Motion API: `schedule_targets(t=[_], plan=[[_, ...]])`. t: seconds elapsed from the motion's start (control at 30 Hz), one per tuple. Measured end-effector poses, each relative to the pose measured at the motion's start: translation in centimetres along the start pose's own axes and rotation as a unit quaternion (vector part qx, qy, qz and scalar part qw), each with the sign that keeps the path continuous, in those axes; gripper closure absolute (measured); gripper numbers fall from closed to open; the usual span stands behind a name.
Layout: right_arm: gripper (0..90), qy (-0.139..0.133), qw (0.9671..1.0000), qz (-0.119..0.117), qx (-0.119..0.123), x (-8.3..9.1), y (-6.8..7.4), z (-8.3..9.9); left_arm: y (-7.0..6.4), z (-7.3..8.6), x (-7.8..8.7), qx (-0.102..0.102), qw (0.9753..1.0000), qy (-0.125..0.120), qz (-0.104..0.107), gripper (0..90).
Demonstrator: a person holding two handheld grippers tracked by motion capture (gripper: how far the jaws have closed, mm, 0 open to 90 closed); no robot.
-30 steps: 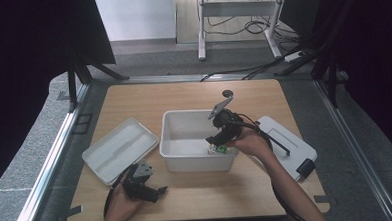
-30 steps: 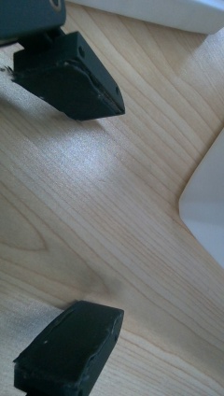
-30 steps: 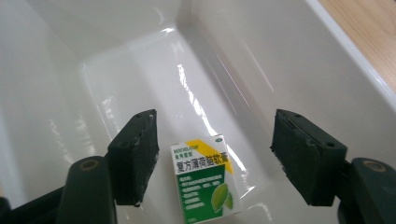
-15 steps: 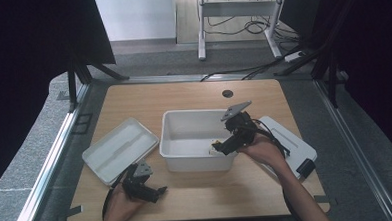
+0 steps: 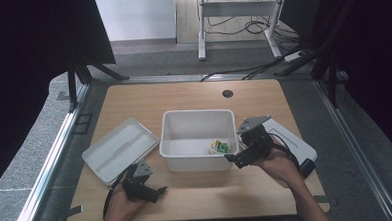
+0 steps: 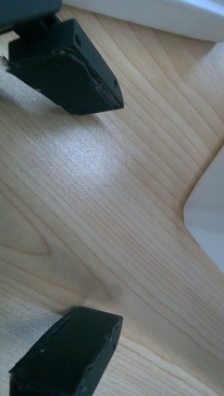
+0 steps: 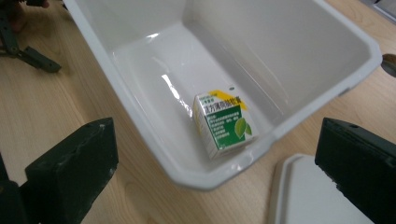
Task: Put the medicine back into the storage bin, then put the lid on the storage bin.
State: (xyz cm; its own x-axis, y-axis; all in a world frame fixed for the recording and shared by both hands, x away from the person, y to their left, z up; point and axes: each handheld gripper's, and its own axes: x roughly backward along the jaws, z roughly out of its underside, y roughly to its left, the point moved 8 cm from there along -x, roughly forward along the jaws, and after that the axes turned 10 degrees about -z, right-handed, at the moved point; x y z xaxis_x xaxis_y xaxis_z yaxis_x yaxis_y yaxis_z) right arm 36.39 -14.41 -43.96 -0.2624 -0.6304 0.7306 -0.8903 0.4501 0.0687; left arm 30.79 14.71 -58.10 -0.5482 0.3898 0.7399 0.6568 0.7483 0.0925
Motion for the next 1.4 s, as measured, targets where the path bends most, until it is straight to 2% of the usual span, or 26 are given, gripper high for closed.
schedule_targets(t=[0.37,0.7,0.97,1.07,1.1,1.4], plan=[[0.0,-0.019,0.9992,0.026,-0.023,-0.5,0.3,4.0,0.0,0.0,0.0,0.001,1.0,0.0,-0.001,1.1],[0.0,-0.018,0.9979,0.03,-0.054,-3.7,0.1,8.6,0.0,0.0,0.0,0.001,1.0,-0.001,-0.002,1.3],[0.0,-0.017,0.9966,0.017,-0.078,-6.3,0.3,12.0,0.0,0.0,0.0,0.0,1.0,-0.001,-0.001,1.2],[0.0,-0.012,0.9965,0.018,-0.08,-7.0,0.5,12.6,0.0,0.0,0.1,-0.004,1.0,-0.002,0.004,1.8],[0.0,-0.014,0.9969,0.023,-0.073,-7.1,0.5,12.6,0.1,0.0,0.2,-0.005,1.0,0.001,0.005,2.1],[0.0,-0.019,0.9969,0.026,-0.071,-7.2,0.5,12.6,1.3,-0.3,1.3,-0.009,0.9999,0.003,-0.006,3.3]])
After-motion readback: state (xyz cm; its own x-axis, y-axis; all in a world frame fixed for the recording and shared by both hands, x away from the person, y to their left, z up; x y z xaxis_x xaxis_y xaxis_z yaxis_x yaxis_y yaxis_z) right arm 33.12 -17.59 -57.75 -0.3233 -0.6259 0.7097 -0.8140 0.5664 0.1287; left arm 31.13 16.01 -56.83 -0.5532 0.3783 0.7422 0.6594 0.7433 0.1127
